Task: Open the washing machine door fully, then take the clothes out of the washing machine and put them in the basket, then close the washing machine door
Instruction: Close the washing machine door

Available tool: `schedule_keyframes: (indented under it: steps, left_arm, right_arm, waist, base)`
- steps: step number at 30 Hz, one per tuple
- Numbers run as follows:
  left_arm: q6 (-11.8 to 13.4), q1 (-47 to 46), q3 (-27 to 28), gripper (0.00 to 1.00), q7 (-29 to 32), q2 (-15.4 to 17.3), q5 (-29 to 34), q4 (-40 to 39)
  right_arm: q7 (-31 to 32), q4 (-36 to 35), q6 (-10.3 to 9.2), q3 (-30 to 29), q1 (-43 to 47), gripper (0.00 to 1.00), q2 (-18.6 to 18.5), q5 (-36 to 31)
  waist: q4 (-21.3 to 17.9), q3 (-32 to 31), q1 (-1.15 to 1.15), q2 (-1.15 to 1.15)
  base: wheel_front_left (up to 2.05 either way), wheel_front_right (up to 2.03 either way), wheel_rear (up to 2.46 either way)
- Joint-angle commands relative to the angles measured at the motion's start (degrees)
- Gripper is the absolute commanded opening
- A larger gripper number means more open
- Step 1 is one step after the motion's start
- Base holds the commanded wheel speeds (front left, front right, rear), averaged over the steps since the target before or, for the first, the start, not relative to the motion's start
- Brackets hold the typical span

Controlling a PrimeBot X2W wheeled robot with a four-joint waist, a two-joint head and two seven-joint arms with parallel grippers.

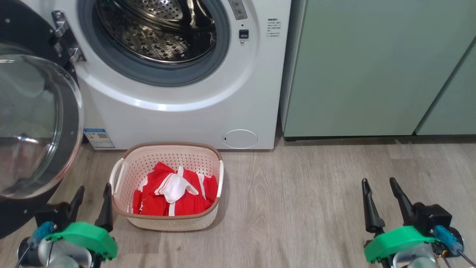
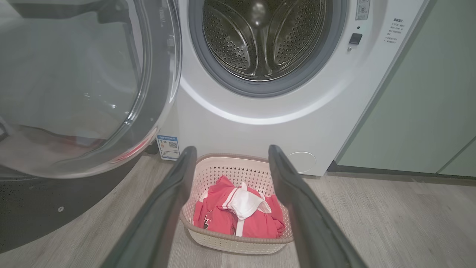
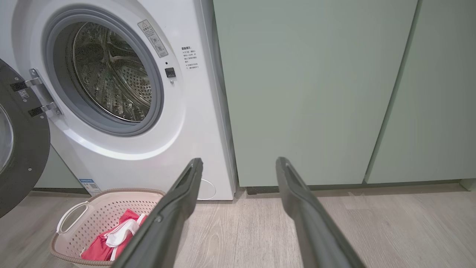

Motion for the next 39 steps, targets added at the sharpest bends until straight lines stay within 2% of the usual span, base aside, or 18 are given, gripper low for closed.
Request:
schedule_keyframes:
  steps: [1, 6, 15, 33, 39]
  left_arm:
    - [-0.35, -2.66, 2.13, 1.0, -0.61, 1.36, 0.58, -1.56]
    - [-0.35, -2.94, 2.22, 1.0, -0.61, 0.85, 0.89, -1.54]
    - [-0.35, -3.44, 2.71, 1.0, -0.61, 0.53, 1.65, -2.23]
    - [-0.29, -5.26, 6.31, 1.0, -0.61, 0.26, 3.8, -2.17]
    - [-0.28, -4.81, 9.66, 1.0, -0.61, 0.38, 3.37, -3.04]
  right_arm:
    - [-0.36, -1.68, -0.04, 1.18, -1.19, 1.0, -0.13, 0.05]
    - [-0.36, -1.76, -0.04, 1.16, -0.79, 1.0, -0.05, 0.3]
    - [-0.36, -1.92, -0.04, 1.23, -0.78, 1.0, 0.13, 0.73]
    - [-0.36, -2.04, -0.04, 2.41, -1.84, 1.0, 0.29, 2.05]
    - [-0.36, -1.43, -0.04, 5.04, -4.39, 1.0, 0.3, 2.45]
  waist:
    - [0.25, -0.11, 0.0, 0.0]
    - [2.12, -0.31, 0.0, 0.0]
    - [7.91, -0.48, 0.0, 0.0]
    - [27.31, 0.36, 0.0, 0.0]
    - [29.8, 1.96, 0.0, 0.0]
  base:
    - [0.0, 0.0, 0.0]
    - [0.0, 0.0, 0.0]
    - [0.0, 0.0, 0.0]
    - [0.0, 0.0, 0.0]
    - [0.0, 0.0, 0.0]
